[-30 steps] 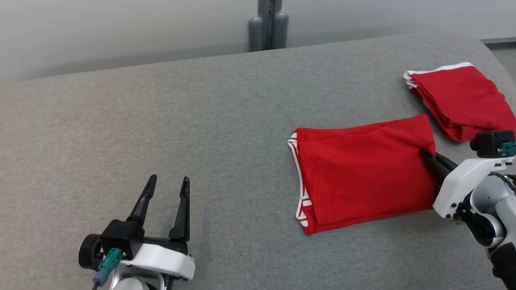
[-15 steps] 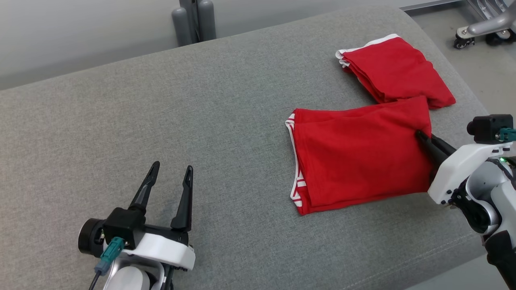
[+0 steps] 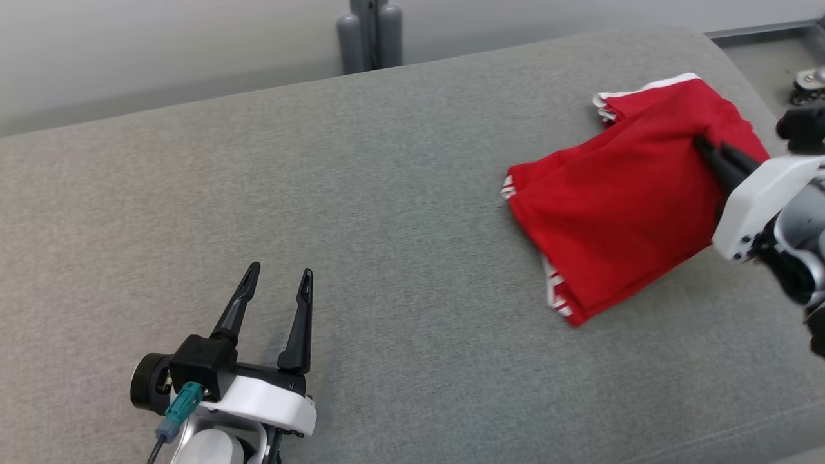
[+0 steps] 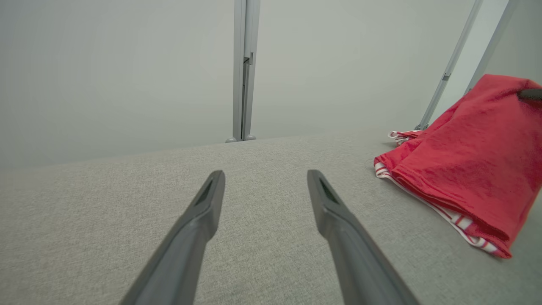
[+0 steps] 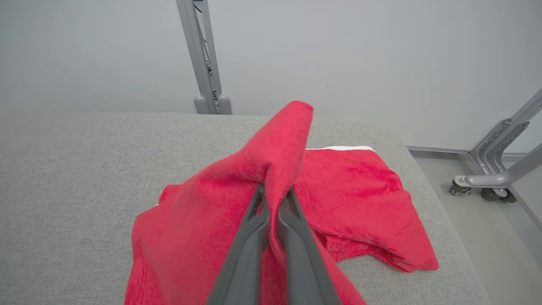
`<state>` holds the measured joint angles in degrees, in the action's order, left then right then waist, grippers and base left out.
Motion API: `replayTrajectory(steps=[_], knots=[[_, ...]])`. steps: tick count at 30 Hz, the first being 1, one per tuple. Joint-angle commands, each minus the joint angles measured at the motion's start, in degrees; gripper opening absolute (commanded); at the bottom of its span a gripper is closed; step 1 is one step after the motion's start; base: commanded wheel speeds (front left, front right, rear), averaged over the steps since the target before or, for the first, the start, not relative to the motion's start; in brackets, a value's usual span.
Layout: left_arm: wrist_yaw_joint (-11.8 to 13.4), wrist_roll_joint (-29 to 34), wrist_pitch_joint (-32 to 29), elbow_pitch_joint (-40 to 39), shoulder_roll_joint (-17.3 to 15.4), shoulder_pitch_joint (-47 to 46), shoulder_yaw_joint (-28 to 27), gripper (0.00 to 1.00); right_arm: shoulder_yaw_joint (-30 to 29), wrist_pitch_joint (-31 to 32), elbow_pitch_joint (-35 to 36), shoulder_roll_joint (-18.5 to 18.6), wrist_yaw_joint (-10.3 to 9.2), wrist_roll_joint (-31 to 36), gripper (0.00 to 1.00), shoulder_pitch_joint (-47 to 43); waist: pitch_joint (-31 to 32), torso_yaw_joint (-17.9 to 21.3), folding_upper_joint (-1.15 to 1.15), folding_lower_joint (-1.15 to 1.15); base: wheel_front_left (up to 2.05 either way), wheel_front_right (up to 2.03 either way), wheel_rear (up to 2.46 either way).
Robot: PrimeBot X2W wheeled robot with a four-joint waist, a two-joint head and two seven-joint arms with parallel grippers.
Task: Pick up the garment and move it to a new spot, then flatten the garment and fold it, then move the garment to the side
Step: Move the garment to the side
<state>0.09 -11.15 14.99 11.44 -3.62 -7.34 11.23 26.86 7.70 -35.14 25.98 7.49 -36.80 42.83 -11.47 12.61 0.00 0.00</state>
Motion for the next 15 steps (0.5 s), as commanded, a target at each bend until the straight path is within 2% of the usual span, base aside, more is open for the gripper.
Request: replayTrajectory(steps=[1,15], knots=[[0.1,-0.18,0.23,-0.2,-0.22,0.19,-0.01,1.0,-0.01,0.17,-0.67,0.93,0.01,0.56,0.0,1.59,0.11,-1.17,0.0,0.0,0.0,0.0,0.0],[-0.63,0.42,0.23,-0.38,0.1,-0.44,0.92,1.0,2.45,2.08,-9.6,7.18,0.01,5.08,0.0,11.87,-1.32,-6.46,0.0,0.0,0.0,0.0,0.0]])
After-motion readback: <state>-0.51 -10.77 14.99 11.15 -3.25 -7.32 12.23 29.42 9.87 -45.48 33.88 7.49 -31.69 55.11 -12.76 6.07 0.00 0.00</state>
